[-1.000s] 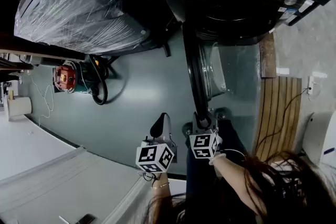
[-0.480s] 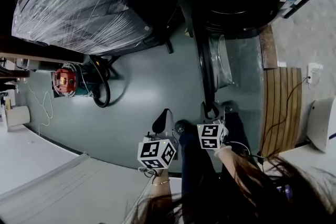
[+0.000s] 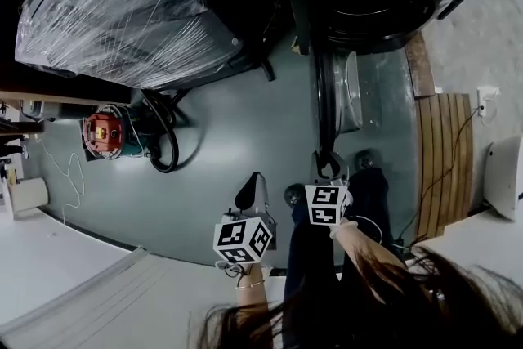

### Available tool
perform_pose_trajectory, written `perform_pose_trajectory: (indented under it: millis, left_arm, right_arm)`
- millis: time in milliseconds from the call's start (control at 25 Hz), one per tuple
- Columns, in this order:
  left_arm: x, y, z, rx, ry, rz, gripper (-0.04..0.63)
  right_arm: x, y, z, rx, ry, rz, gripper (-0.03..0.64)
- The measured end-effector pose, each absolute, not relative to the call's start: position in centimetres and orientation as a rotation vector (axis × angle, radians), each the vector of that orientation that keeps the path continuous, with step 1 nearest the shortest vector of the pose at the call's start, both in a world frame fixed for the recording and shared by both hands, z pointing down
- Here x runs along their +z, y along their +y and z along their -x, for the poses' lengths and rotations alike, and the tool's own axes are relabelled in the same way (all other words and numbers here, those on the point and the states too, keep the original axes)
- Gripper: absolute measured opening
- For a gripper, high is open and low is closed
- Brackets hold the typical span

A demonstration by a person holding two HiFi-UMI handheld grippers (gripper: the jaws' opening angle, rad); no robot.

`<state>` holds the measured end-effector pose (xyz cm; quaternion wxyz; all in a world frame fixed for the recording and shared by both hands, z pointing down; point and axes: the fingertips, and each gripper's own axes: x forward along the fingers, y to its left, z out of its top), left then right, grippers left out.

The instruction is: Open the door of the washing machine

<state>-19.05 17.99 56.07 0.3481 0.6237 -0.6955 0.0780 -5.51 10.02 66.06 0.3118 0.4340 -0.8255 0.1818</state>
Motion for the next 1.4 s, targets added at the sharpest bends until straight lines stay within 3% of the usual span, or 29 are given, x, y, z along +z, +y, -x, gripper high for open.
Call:
perform_pose_trajectory:
  millis: [1400]
  left_arm:
    - [55.6,17.2,31.5,0.147,-1.817,-1.634,0.015]
  right_arm:
    - [66.4,11.5,19.0,0.600,-2.079,-1.230,0.106]
